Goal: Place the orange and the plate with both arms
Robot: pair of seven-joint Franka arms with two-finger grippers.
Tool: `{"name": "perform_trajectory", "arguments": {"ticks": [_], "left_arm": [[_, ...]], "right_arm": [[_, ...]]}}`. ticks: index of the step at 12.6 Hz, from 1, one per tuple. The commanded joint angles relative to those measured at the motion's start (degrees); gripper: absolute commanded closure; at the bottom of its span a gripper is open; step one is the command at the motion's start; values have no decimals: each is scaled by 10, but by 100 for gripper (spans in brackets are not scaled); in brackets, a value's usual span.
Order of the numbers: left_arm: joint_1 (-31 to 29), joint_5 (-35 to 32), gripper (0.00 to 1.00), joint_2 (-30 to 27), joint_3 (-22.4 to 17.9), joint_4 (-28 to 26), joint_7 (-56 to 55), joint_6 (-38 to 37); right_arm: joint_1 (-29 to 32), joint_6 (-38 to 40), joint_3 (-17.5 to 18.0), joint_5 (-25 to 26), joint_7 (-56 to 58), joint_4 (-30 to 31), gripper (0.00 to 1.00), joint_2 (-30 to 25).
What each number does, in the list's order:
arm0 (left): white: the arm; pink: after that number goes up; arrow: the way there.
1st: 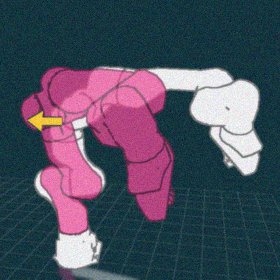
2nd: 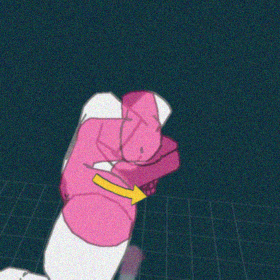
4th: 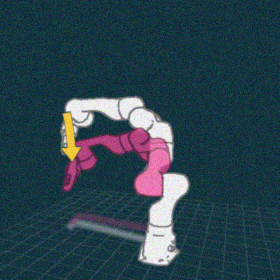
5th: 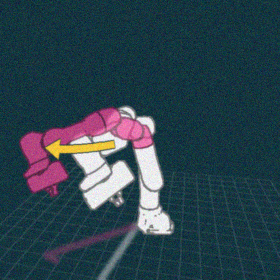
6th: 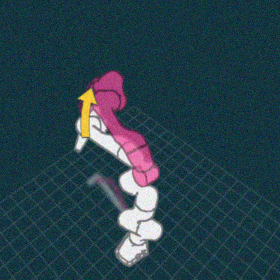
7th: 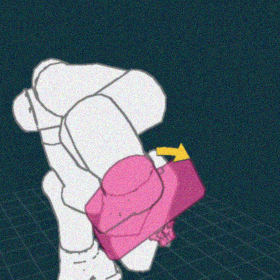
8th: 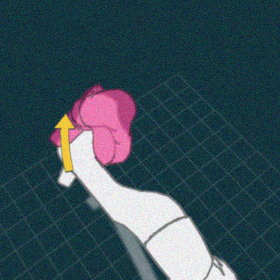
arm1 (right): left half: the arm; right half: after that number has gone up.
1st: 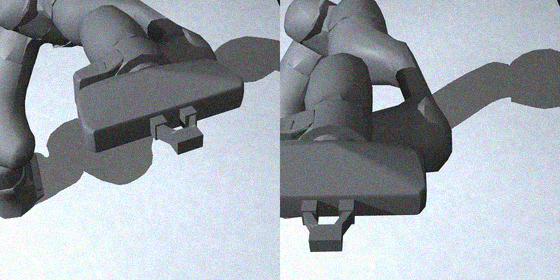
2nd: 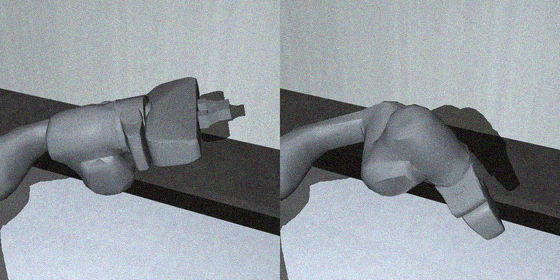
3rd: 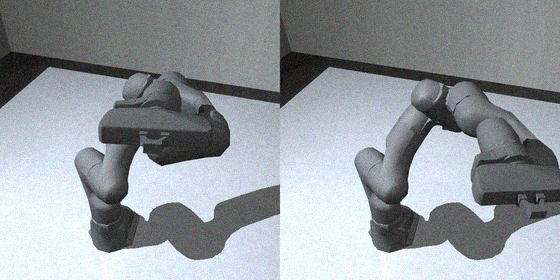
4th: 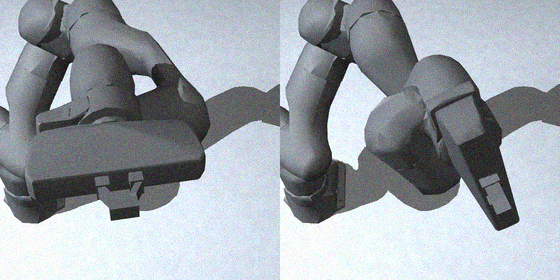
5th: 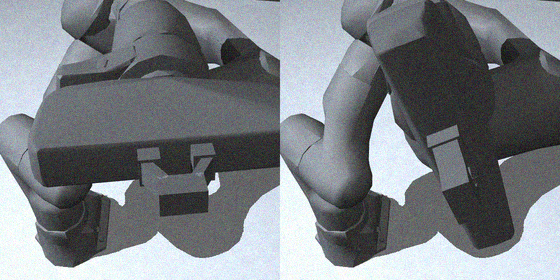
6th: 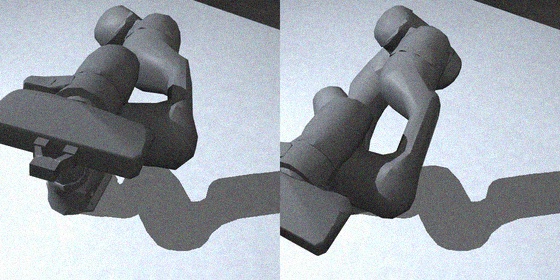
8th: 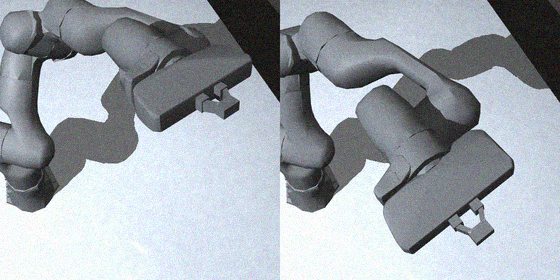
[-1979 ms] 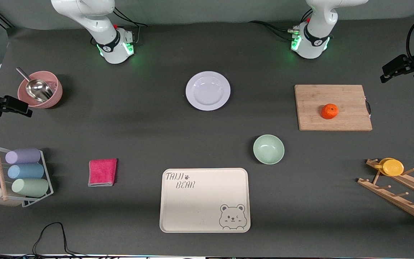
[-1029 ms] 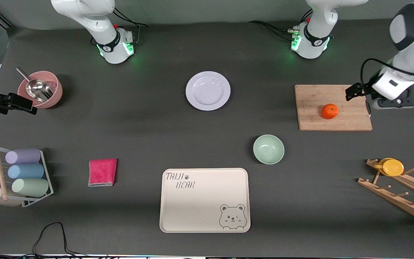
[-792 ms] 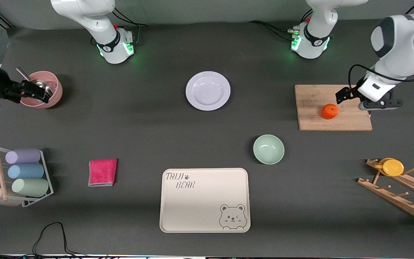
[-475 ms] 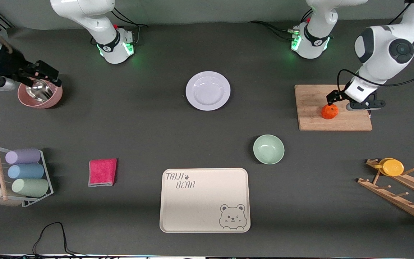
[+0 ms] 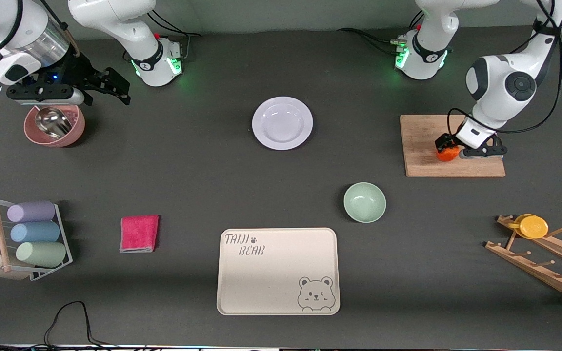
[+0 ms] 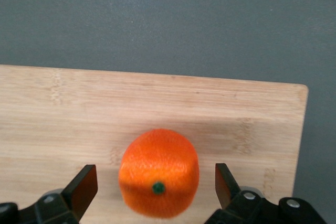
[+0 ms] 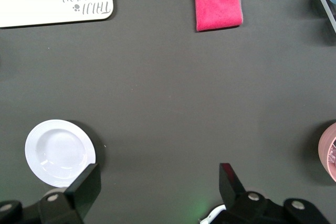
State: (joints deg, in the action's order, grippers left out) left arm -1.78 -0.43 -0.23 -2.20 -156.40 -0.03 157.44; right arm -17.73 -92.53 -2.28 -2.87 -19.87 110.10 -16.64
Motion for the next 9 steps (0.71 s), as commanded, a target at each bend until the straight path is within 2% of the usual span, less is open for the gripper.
{"name": "perform_trajectory", "arguments": {"ticks": [1, 2, 3, 4, 5, 6, 7, 8, 9], "left_arm": [[-4, -6, 0, 14, 1, -2, 6, 20], [-3, -6, 0, 14, 1, -3, 6, 19], [-3, -6, 0, 14, 1, -7, 7, 19], [-3, -6, 8, 14, 1, -8, 6, 19], [-3, -6, 26, 15, 1, -8, 6, 19], [-3, -6, 51, 15, 1, -8, 6, 19], [-3, -6, 72, 14, 1, -7, 6, 16], [-3, -6, 81, 12, 2, -7, 6, 13], [-3, -6, 84, 8, 2, -7, 6, 9]], "right_arm": [[-1, -8, -33, -72, -5, 30, 0, -25], [-2, -11, -60, -98, -2, 54, 0, -34], [-2, -18, -71, -116, 15, 71, 0, -45], [-2, -29, -88, -126, 50, 95, 0, -52], [-2, -41, -110, -148, 87, 119, 0, -57], [-2, -52, -133, -188, 121, 147, 0, -61], [-2, -64, -155, -221, 164, 176, 0, -64], [-1, -72, -168, -240, 217, 199, 0, -63], [1, -86, -177, -268, 250, 224, 0, -63]]}}
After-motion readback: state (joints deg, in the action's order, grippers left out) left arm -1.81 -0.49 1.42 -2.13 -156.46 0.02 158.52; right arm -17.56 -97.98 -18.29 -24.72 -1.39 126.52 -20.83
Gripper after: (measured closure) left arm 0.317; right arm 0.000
